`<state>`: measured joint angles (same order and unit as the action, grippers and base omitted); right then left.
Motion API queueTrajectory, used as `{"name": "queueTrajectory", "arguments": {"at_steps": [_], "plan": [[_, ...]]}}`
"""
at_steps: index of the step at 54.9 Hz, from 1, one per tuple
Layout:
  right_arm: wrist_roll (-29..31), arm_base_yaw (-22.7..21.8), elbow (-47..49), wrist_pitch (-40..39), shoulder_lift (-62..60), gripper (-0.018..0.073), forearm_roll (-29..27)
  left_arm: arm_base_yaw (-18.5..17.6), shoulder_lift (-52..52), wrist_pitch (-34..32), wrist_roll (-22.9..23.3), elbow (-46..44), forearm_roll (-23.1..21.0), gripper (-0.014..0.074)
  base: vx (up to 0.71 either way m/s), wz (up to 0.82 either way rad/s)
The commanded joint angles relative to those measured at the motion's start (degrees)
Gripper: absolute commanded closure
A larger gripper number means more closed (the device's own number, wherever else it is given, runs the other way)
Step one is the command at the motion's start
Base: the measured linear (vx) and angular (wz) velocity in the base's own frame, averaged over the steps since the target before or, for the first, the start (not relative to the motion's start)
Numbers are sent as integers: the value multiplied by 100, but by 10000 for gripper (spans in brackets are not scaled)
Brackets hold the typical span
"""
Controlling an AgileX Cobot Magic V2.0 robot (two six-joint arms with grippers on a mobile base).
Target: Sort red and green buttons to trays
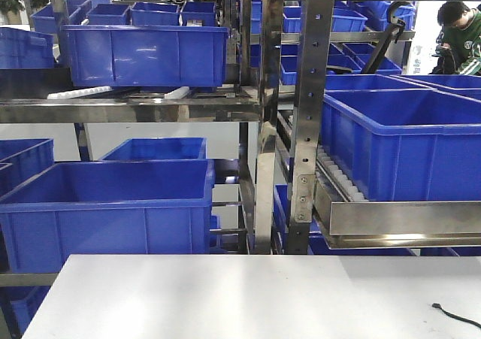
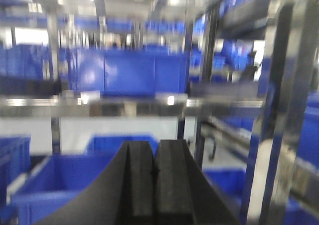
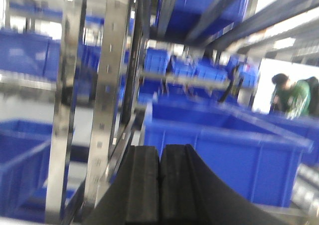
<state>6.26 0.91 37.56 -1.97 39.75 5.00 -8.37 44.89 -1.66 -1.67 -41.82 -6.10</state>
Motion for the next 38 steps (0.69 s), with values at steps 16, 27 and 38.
{"name": "queueTrajectory", "arguments": {"at_steps": [16, 27, 38], "plan": [[-33, -36, 210, -379, 456, 429, -63, 0, 506, -454, 3, -317, 55, 435, 0, 0], [-131, -36, 210, -309, 456, 46, -63, 0, 506, -458, 3, -317, 41, 141, 0, 0], [-182, -36, 210, -512, 456, -170, -90, 0, 506, -485, 3, -317, 41, 12, 0, 0]]}}
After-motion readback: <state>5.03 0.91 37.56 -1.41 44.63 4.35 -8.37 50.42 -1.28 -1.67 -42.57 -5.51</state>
